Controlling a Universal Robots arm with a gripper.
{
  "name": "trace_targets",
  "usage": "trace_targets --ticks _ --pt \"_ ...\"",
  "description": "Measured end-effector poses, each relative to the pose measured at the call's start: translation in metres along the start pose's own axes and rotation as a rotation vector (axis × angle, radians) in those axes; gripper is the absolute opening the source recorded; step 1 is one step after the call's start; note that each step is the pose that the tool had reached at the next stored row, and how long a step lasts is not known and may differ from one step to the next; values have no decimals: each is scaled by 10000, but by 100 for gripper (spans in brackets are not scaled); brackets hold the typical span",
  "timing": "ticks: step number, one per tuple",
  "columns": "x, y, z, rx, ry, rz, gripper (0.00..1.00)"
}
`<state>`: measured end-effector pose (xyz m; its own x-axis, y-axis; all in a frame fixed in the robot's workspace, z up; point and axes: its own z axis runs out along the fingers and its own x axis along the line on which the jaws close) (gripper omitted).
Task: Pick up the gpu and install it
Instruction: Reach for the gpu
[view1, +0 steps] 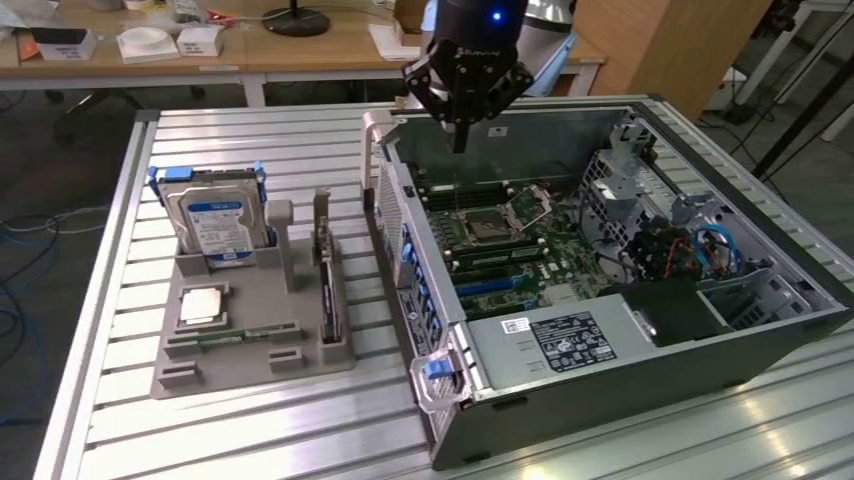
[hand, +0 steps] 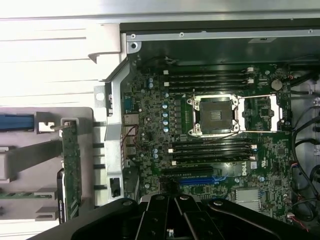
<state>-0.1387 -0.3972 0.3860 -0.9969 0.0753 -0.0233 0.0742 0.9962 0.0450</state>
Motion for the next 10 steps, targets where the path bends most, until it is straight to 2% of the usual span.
trace_targets --ticks 10 --pt "59 -4 20 0 0 0 11"
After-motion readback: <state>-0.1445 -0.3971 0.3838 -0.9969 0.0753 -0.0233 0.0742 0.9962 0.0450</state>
